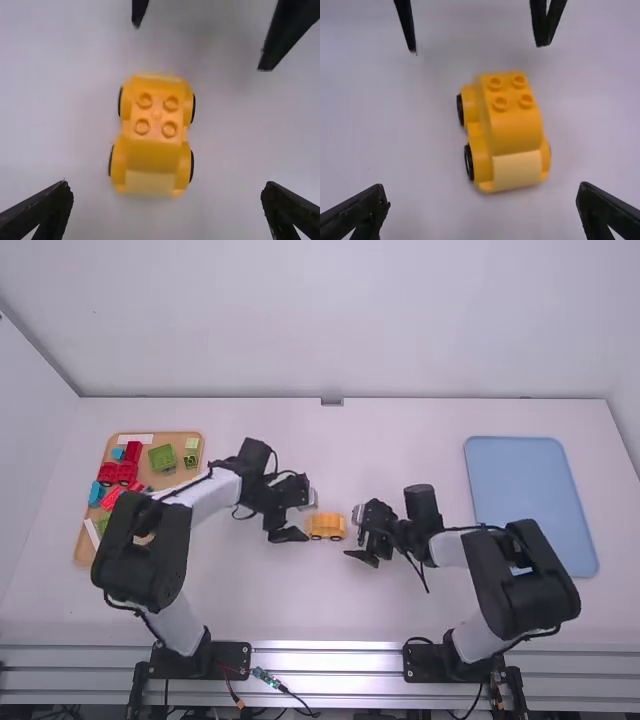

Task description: Assemble lego blocks to make yellow taxi

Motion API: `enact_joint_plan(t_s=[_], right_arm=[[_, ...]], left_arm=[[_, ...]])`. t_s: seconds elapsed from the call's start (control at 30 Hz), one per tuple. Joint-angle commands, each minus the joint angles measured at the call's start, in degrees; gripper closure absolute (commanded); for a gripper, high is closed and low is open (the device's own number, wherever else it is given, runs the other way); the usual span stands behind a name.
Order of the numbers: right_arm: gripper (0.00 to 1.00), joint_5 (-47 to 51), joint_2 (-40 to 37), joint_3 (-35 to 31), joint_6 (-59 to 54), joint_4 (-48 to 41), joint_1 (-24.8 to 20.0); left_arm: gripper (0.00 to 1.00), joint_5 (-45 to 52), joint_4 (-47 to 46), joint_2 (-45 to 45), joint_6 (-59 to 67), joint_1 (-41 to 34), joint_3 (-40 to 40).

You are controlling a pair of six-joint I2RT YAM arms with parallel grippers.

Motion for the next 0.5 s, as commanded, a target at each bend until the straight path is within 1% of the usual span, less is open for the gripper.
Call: enact_joint_plan(t_s=[0.0, 0.03, 0.2, 0.37, 0.47], right_arm=[[0.01, 0.4, 3.6, 3.9, 1.2, 0.2, 0.5], [0.01, -0.4, 6.5, 5.7, 1.2, 0.2, 0.6], [0.01, -7.0, 12.8, 10.5, 0.9, 0.2, 0.7], [0.01, -7.0, 16.8, 13.5, 1.2, 0.2, 2.6], [0.01, -6.9, 19.2, 15.0, 1.2, 0.2, 4.4]], left_arm=[[0.01, 0.1, -4.1, -2.0, 6.2, 0.9, 3.4], [0.01, 0.0, -6.9, -2.2, 7.8, 0.7, 5.0], [0.01, -0.2, -10.0, -2.2, 8.9, 1.2, 7.3], [0.01, -3.3, -9.6, -2.2, 8.8, 1.9, 7.3], [0.01, -3.2, -9.5, -2.3, 8.5, 3.5, 7.7]])
